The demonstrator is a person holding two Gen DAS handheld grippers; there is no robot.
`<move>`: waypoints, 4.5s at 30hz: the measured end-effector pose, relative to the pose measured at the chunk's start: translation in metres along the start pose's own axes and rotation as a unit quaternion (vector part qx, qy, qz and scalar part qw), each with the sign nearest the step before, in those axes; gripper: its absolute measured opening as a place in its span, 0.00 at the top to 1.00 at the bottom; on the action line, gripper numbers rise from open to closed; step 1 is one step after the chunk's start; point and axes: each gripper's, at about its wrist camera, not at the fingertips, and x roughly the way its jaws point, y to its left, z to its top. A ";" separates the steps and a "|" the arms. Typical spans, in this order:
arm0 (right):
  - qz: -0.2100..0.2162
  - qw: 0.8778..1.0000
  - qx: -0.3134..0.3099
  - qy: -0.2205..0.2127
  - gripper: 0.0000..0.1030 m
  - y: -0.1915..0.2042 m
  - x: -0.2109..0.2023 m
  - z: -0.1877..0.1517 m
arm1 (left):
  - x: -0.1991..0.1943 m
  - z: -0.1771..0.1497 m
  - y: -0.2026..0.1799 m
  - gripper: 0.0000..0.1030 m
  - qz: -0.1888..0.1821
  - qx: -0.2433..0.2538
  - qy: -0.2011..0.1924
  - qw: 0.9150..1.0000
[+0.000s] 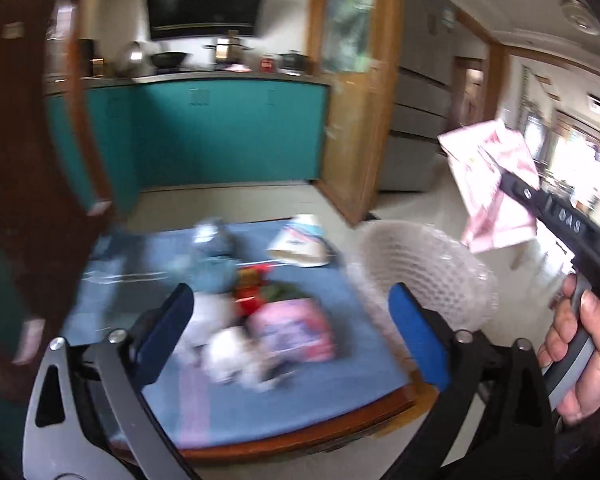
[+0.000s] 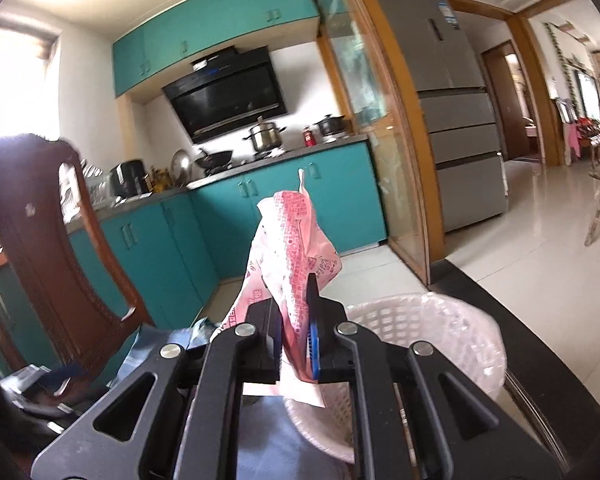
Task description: Collect trash
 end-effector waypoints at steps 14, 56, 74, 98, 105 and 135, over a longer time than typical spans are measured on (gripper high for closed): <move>0.067 0.990 -0.074 0.105 0.90 0.088 0.033 -0.053 | -0.011 -0.033 0.088 0.03 0.085 -0.096 -0.001 0.992; 0.006 0.986 -0.083 0.143 0.31 0.076 0.052 -0.070 | 0.011 -0.039 0.067 0.03 0.075 -0.059 0.029 0.995; 0.007 0.986 -0.080 0.145 0.31 0.075 0.054 -0.073 | 0.013 -0.041 0.067 0.03 0.072 -0.057 0.035 0.995; 0.072 0.979 -0.056 0.182 0.31 0.089 0.073 -0.081 | 0.012 -0.035 0.091 0.03 0.094 -0.090 0.027 0.991; 0.098 0.968 -0.061 0.223 0.31 0.144 0.146 -0.081 | 0.009 -0.032 0.106 0.03 0.095 -0.115 0.020 0.989; 0.102 0.985 -0.012 0.137 0.94 0.054 0.066 -0.036 | 0.142 0.004 0.108 0.13 0.054 -0.111 0.129 0.984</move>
